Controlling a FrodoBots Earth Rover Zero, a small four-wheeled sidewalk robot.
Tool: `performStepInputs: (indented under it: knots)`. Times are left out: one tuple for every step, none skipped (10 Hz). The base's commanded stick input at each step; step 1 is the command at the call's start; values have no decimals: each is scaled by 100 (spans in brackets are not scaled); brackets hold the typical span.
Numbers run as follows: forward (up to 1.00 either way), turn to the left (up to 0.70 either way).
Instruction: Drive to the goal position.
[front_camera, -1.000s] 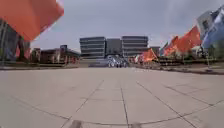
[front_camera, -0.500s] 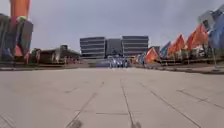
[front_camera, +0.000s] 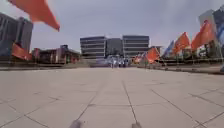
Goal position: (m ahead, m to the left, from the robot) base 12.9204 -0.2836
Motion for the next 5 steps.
performStepInputs:
  knots:
    - [100,-5]
    - [100,0]
    - [100,0]
    - [100,0]
    - [100,0]
